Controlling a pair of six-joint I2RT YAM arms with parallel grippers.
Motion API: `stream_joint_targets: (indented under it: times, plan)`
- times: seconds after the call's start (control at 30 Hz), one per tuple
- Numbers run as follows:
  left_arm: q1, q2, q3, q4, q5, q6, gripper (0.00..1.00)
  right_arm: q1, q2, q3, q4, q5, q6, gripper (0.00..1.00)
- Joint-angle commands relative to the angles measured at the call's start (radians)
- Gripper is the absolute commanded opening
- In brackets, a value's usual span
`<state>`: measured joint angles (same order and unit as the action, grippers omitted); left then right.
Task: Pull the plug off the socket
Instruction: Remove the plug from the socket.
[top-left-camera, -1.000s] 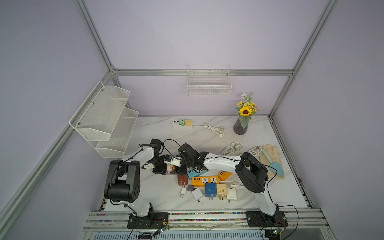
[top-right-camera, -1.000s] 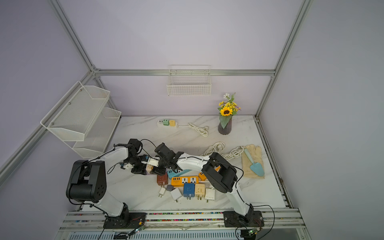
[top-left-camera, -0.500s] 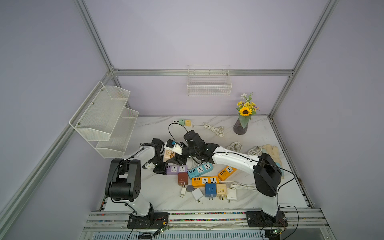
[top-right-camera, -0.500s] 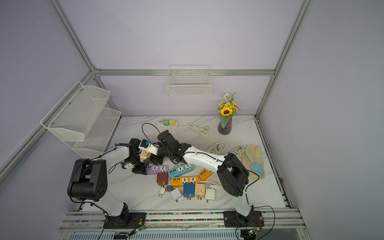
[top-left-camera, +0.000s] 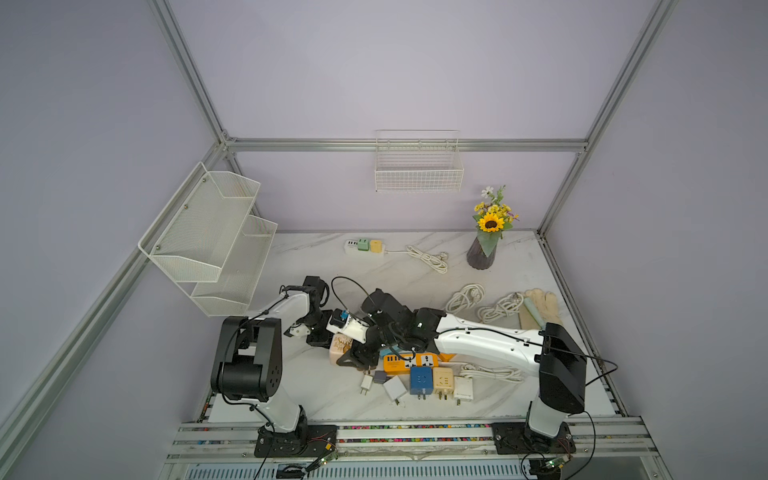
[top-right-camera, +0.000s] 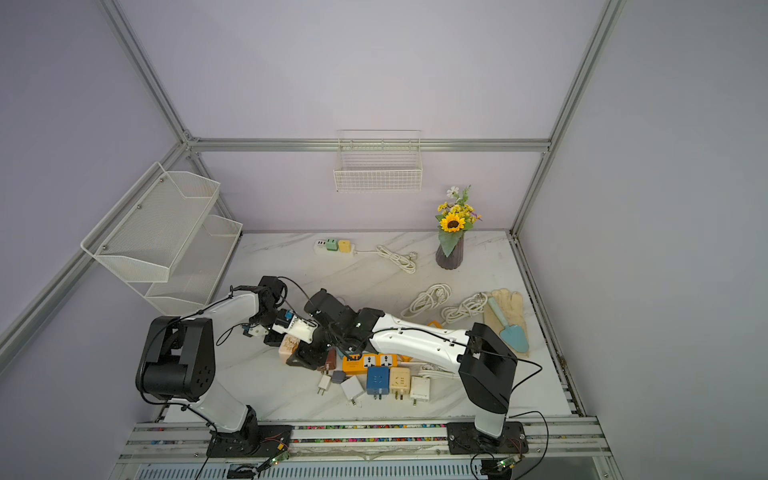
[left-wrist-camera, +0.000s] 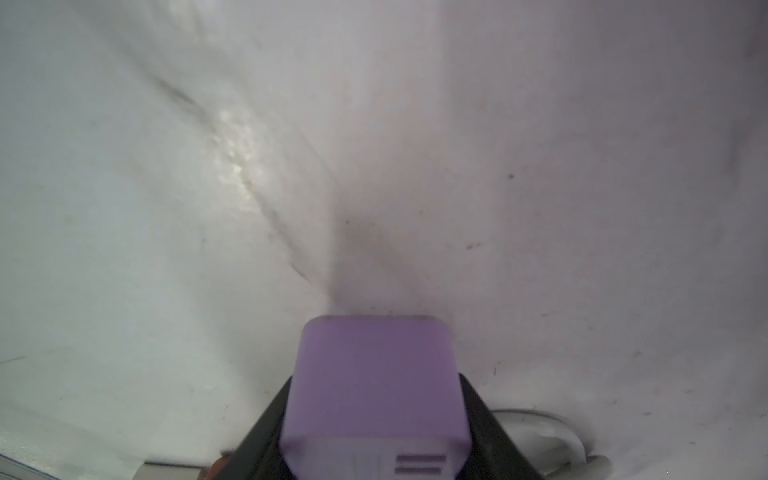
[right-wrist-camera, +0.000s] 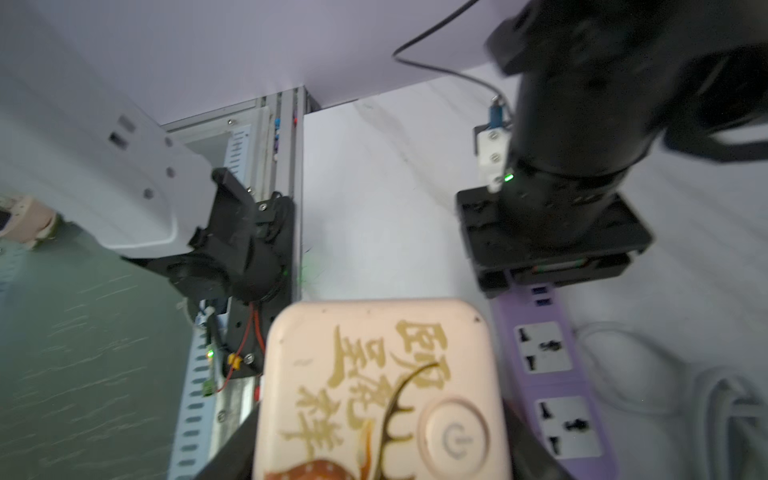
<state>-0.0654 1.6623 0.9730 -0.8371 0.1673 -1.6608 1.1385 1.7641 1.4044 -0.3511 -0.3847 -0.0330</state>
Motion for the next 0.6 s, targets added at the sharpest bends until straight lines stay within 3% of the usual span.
stream_joint_targets:
  times: [0.0,0.1,0.3,0.57]
  plan:
    - [0.019,0.081,-0.036,0.148,-0.168,0.043,0.0,0.017,-0.018,-0.007,-0.052,0.063,0.262,0.28]
    - [0.023,0.087,-0.04,0.165,-0.157,0.053,0.0,0.021,0.073,0.1,-0.152,0.033,0.381,0.29]
    - [0.04,0.095,-0.046,0.178,-0.14,0.068,0.0,0.024,0.327,0.389,-0.486,0.034,0.484,0.28]
    - [0.068,0.101,-0.03,0.166,-0.14,0.096,0.0,0.024,0.467,0.557,-0.695,0.034,0.621,0.32]
